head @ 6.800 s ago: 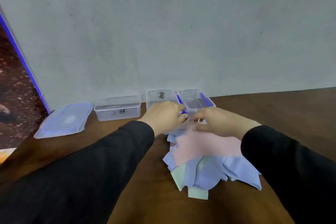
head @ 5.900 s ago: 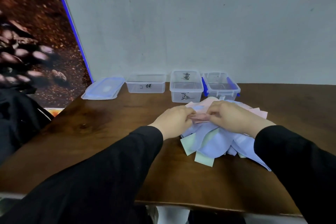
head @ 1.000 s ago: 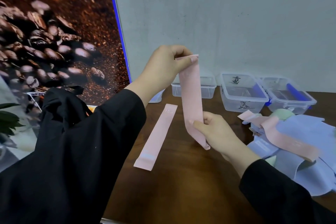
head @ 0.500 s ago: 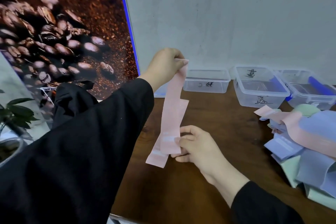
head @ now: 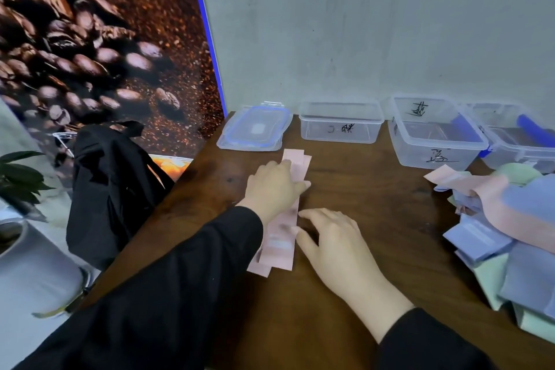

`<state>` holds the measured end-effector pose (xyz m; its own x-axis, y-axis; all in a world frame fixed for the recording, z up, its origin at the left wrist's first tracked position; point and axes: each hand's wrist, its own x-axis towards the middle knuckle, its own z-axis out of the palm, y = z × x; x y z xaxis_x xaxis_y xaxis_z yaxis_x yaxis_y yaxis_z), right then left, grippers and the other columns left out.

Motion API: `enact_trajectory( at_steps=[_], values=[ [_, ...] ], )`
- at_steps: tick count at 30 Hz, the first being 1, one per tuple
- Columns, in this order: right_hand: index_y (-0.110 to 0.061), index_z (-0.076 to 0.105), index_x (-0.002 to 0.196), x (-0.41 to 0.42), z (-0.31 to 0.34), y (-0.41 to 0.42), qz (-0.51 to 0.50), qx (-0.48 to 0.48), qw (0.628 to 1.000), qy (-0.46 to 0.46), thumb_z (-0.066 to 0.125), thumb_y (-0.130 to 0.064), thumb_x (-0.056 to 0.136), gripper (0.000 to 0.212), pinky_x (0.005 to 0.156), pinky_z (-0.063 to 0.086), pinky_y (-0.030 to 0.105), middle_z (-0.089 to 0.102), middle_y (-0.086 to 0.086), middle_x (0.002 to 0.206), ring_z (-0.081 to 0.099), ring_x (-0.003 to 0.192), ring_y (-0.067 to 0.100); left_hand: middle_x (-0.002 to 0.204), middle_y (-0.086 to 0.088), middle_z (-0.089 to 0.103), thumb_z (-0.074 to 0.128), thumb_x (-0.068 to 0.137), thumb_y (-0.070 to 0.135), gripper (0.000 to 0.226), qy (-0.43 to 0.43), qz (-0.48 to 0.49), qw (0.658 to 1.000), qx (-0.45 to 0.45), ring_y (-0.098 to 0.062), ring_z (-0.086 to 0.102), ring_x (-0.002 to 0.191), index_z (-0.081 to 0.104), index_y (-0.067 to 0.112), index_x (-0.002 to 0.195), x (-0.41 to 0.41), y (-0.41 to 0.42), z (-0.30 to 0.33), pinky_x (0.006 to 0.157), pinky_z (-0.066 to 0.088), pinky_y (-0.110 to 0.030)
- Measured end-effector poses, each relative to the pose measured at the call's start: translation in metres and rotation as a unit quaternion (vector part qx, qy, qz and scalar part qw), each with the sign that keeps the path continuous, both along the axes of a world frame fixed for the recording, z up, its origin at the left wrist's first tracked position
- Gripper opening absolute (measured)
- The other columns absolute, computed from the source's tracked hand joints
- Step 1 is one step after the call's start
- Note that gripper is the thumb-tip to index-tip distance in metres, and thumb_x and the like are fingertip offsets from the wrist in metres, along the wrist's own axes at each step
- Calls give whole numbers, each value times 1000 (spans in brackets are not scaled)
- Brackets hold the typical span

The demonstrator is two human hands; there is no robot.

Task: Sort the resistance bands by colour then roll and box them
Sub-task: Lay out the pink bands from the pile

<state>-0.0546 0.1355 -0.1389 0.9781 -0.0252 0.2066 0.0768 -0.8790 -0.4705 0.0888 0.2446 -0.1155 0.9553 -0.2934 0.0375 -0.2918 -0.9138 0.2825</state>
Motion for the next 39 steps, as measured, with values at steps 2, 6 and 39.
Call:
enact_trajectory(
  at_steps=[2, 6, 39],
  values=[
    [-33, 51, 144, 0, -3, 3, 28, -19, 999, 11, 42, -48, 105, 44, 126, 17, 34, 53, -15, 148, 41, 142, 3, 133, -8, 54, 57, 93, 52, 61, 6, -14, 1000, -23, -31, 49, 122, 45, 21, 145, -2, 4, -5, 99, 43, -44],
    [-37, 43, 149, -1, -4, 4, 56, -36, 997, 31, 38, -47, 107, 44, 128, 9, 37, 48, -18, 152, 29, 148, 0, 141, -9, 50, 58, 94, 34, 54, 18, -27, 999, -40, -32, 47, 129, 46, 21, 146, -3, 7, -2, 104, 41, -44],
    [-28, 64, 92, -23, 121, -171, -78, 128, 989, 16, 62, -23, 94, 5, 62, 48, 28, 67, -8, 76, 60, 61, 4, 136, 18, 55, 48, 103, 44, 44, 94, -135, 891, -424, 2, 52, 120, 47, 34, 145, -80, -89, 4, 97, 42, -13]
  ],
)
